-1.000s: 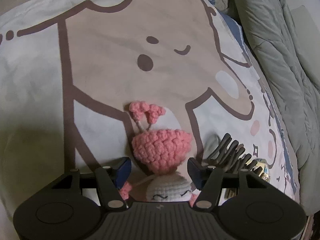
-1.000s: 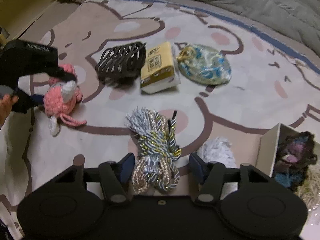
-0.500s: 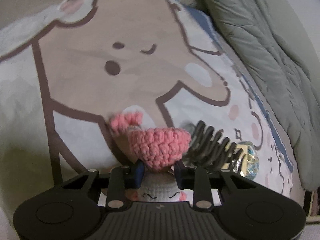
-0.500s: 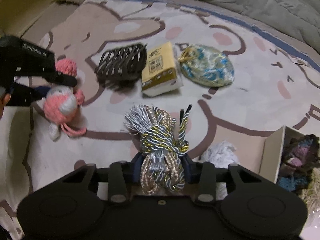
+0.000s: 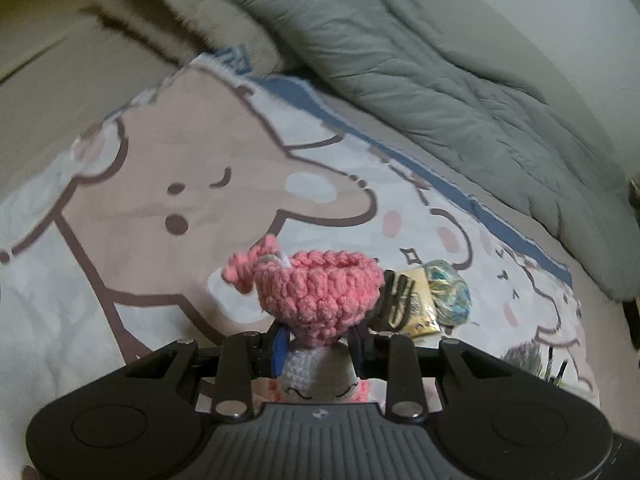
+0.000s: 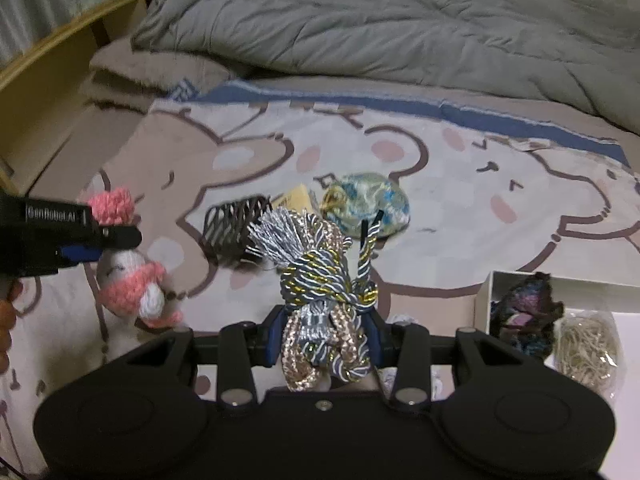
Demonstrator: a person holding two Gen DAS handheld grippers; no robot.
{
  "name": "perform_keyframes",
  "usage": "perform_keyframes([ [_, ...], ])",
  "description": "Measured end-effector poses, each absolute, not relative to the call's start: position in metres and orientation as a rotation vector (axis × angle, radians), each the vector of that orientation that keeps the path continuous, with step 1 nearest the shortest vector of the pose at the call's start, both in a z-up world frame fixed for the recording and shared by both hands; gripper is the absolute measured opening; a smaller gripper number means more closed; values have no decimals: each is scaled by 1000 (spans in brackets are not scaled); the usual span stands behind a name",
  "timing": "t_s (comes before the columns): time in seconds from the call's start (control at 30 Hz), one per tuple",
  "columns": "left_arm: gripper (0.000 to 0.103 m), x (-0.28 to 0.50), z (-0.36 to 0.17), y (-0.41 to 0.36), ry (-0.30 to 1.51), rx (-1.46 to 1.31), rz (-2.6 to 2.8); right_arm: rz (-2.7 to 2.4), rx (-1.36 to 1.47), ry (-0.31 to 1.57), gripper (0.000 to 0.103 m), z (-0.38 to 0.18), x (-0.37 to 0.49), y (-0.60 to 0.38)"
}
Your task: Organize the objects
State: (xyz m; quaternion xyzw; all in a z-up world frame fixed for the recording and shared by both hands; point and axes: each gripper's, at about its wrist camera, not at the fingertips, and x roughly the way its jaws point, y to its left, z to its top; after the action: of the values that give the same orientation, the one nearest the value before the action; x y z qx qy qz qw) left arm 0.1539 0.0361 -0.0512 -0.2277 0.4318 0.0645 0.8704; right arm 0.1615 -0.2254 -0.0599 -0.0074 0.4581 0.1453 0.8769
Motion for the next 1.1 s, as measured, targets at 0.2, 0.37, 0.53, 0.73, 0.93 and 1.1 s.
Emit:
perform_keyframes([
  [0.2, 32, 142, -34, 18, 875, -369, 80, 286, 32, 906, 41, -39, 148, -231],
  [0.37, 32, 131, -24, 3, 859, -270, 49, 266, 60, 890, 41, -30, 138, -234],
  [0.53, 32, 122, -16, -8, 841, -207, 28, 240, 104, 884, 41, -25, 132, -239],
  [0.73, 32, 113, -9, -18, 826, -136, 15, 221, 130, 869, 41, -17, 123, -240],
  [0.93, 32, 108, -5, -22, 814, -81, 21, 212, 128, 853, 41, -11, 117, -237],
  [1.1, 32, 106, -3, -27, 809, -81, 8, 195, 106, 824, 41, -7, 111, -237],
])
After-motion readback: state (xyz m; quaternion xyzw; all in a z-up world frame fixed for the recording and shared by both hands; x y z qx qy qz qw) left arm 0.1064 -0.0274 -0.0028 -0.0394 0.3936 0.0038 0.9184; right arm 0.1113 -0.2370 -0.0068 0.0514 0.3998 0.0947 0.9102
